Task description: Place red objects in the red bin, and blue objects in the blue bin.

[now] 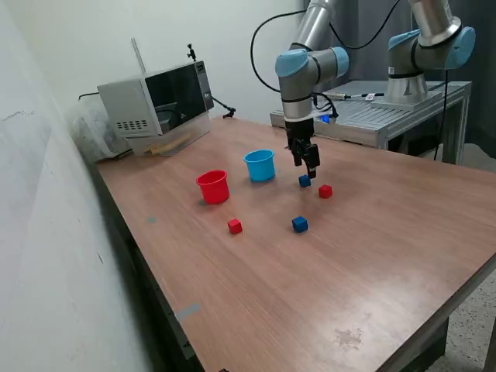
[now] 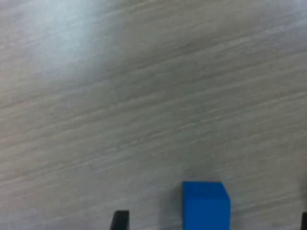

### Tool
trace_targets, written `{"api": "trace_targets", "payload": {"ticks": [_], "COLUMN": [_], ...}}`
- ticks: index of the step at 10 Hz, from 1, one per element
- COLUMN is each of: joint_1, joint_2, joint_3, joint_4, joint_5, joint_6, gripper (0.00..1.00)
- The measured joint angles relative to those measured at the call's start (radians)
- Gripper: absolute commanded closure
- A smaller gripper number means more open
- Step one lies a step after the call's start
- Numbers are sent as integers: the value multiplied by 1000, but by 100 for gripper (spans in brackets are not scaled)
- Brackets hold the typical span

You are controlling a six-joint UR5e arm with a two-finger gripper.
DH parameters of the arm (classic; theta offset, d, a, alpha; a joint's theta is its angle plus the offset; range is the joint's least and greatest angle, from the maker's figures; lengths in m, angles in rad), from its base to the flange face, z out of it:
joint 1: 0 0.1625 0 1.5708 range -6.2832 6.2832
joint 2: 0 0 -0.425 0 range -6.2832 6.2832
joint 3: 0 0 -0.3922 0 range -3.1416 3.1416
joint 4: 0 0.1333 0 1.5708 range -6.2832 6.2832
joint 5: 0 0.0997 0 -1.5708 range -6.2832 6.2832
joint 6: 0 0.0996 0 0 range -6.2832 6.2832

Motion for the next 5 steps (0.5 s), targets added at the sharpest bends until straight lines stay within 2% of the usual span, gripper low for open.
{"api": "trace_targets", "payload": {"ticks": [4, 5], "joint_1": [-8, -11], "joint_2": [21, 24], "joint_3": [-11, -12], "joint_4": [0, -1], "joint_5": [0, 0], "joint_6": [-3, -4], "gripper": [0, 100]}}
